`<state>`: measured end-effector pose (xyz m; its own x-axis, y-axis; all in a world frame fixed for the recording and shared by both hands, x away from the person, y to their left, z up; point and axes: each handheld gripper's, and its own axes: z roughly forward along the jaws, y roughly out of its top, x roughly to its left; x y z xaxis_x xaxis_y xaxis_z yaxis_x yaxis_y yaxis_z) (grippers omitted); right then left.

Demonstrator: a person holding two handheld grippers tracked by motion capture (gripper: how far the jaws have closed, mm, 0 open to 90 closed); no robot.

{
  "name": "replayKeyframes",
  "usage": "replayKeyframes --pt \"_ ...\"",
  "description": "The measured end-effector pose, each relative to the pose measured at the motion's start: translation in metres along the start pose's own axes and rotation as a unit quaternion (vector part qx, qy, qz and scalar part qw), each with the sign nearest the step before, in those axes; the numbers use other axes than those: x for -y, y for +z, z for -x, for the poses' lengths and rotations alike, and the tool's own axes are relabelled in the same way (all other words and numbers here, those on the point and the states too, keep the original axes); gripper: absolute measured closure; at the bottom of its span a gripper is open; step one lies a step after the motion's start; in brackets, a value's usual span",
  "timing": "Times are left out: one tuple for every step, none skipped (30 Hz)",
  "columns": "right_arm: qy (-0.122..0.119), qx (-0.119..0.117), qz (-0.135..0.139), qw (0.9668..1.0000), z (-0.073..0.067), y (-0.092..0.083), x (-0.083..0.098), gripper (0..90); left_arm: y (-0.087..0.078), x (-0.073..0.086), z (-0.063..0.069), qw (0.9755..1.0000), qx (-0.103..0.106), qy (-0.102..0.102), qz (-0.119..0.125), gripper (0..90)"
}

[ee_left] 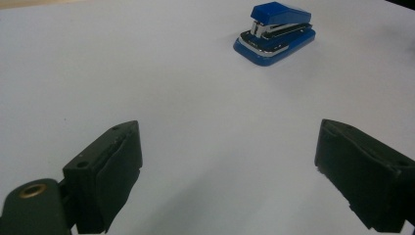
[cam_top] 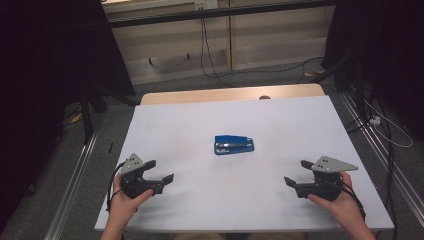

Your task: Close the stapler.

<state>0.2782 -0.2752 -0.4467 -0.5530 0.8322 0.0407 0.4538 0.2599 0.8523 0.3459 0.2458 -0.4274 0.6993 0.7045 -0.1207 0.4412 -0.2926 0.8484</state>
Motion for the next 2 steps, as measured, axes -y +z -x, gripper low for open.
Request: replayKeyframes --pt "-0.001 0.0 0.0 1.0 0.0004 0.0003 0.0005 17.7 0.0001 -0.0001 0.0 1.0 0.001 0.001 0.001 10.5" --pt "-0.001 0.0 0.0 1.0 0.0005 0.0004 0.0007 17.7 0.0002 -0.0003 0.0 1.0 0.001 0.001 0.001 10.5"
